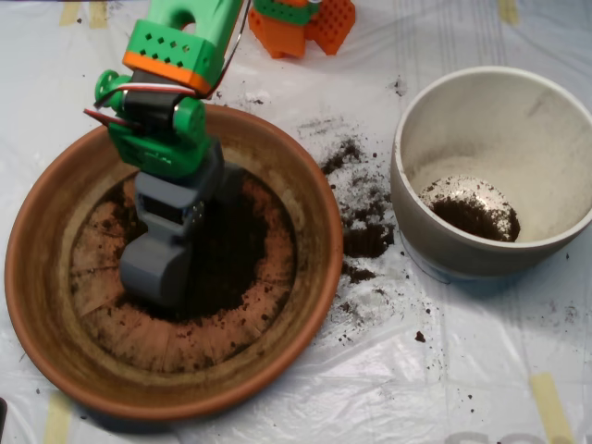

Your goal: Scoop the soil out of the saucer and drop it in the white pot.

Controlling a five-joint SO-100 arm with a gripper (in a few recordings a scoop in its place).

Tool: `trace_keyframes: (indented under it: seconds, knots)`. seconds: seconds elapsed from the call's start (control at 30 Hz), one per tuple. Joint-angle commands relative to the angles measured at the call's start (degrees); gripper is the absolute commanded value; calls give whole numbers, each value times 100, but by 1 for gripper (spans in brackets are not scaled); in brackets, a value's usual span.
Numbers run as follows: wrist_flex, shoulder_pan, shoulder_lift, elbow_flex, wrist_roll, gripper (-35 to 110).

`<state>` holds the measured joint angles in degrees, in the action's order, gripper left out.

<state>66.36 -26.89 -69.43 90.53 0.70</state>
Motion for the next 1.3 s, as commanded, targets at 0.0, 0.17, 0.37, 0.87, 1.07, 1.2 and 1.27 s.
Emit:
trace_keyframes:
  seconds: [0.0,0.17,0.37,0.87,1.07,1.2,1.27]
  knots:
    - [-18,229,-290,-176,-105,40]
    - [-105,422,-536,18,-105,35]
    - [-185,527,-835,290,26,2]
    - [-105,721,-1925,369,-53,-1]
    - [475,879,-2364,-158,-26,-1]
    - [721,1002,-2689,-378,-79,-1]
    - [835,1090,-2856,-431,-114,-1]
